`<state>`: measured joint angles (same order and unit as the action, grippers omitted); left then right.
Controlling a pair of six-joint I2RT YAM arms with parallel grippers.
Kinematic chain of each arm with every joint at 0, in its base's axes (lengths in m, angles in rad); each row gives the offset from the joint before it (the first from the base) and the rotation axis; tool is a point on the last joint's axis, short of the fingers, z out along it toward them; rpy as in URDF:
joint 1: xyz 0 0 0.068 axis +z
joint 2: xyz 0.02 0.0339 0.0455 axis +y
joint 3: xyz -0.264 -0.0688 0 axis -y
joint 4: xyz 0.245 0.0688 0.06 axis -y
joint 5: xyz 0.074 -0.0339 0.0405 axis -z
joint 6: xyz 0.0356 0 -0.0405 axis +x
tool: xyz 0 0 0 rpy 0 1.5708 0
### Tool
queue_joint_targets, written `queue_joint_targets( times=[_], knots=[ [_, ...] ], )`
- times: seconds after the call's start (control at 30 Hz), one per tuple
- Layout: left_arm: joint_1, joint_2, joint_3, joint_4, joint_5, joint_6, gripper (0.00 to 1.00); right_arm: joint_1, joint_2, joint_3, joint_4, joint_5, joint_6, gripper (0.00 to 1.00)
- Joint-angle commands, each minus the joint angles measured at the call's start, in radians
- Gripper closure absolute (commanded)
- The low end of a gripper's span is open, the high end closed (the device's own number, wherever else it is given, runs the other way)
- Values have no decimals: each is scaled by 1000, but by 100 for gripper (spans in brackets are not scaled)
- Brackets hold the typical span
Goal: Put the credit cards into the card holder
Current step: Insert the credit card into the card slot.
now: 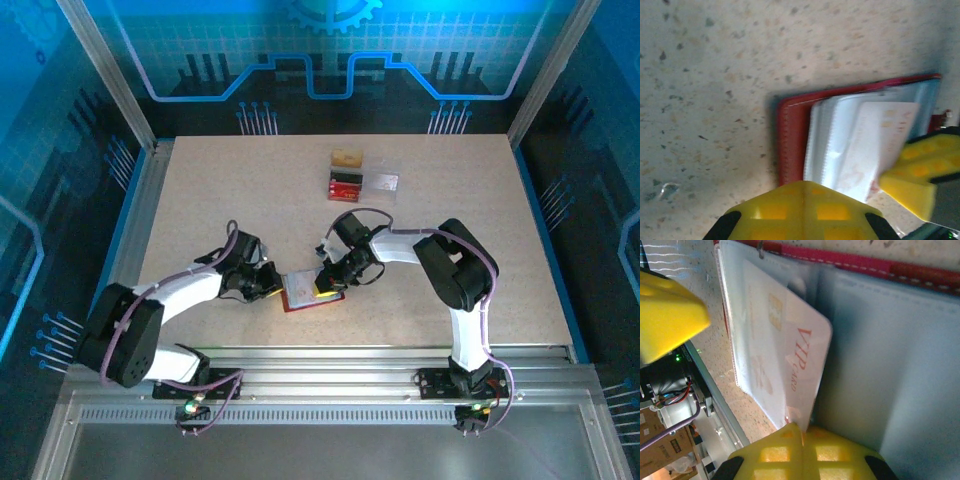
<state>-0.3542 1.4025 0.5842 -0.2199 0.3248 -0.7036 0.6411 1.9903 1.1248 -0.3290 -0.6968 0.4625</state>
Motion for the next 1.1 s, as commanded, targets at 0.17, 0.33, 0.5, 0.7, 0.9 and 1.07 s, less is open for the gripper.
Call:
queue_joint_targets(
  times=[0.17, 0.33, 0.5, 0.7, 0.9, 1.07],
  knots=[
    [-55, 140, 44, 44, -27, 24, 95, 10, 40, 95, -124, 28, -55, 100],
    [-88, 199, 55, 75, -21, 16, 95, 29, 54, 144, -159, 25, -69, 100],
    [-95, 188, 54, 72, -33, 21, 94, 33, 73, 162, -157, 25, -68, 94],
    [-97, 205, 63, 71, -29, 27, 93, 41, 60, 166, -123, 43, -51, 76],
    [-97, 219, 72, 61, -36, 39, 93, 36, -28, 132, -148, 110, -62, 58],
    [-96, 223, 81, 59, -36, 51, 93, 37, -96, 118, -204, 210, -80, 48]
  ],
)
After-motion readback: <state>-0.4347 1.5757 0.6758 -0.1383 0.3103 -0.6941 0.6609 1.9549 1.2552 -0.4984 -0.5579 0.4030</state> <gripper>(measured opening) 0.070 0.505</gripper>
